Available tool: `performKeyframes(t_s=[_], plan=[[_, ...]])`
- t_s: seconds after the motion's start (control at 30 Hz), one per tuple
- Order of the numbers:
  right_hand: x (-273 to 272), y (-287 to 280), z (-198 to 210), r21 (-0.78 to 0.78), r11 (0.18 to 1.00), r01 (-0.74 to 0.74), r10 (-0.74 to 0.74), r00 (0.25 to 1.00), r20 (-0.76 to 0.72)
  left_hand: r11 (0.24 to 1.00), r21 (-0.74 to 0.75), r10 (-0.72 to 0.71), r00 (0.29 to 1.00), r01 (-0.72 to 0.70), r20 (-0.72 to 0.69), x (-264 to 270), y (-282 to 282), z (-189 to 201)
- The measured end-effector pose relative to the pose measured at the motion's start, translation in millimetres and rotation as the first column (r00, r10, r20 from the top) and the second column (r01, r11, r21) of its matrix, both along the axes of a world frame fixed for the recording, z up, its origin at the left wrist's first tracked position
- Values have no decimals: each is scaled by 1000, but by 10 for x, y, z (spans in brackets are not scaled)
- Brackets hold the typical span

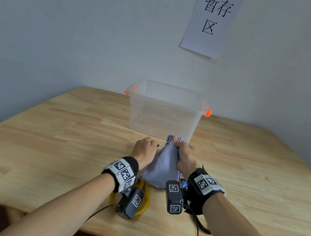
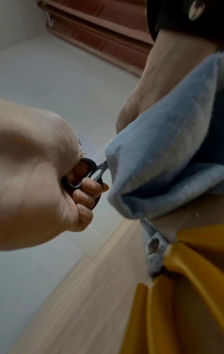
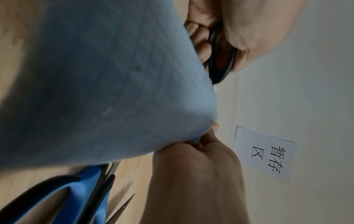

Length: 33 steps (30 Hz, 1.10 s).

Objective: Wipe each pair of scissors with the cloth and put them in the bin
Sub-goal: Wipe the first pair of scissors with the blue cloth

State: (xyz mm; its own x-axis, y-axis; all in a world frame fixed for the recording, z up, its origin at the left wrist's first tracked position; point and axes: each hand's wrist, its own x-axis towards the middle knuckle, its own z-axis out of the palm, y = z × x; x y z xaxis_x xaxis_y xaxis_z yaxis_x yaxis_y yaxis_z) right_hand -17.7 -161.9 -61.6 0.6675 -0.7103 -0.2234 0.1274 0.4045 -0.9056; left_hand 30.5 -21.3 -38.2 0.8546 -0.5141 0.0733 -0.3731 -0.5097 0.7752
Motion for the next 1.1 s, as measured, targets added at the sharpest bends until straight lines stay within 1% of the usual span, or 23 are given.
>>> performKeyframes(t_s=[0.57,0.7,0.83,0.93,0.97,1.03,1.1], plan=[[55,-58,-19,15,1000,25,-25,999,-21,999,-19,-28,1000,28,-9,76,87,-27],[56,-47,14,27,999,22,-22,1000,2,999,-24,-27,1000,27,-3,83,89,-2],[-43,-148,30,-20,1000,5,-4,1000,31,1000,-30,-6,1000,6,26,101,169,-4],[-180,-274,48,-30,999,33,-30,996,86,998,-43,40,999,-39,9,186,291,-43],[-206,-273,66,-62,998,9,-3,995,105,997,-50,53,998,-52,15,207,317,-52],[-181,-213,64,-175,980,-99,109,993,46,993,-93,69,997,-70,-19,209,300,-43],[-136,-120,57,-237,959,-154,150,988,-38,982,-168,76,995,-86,-61,180,253,-12]])
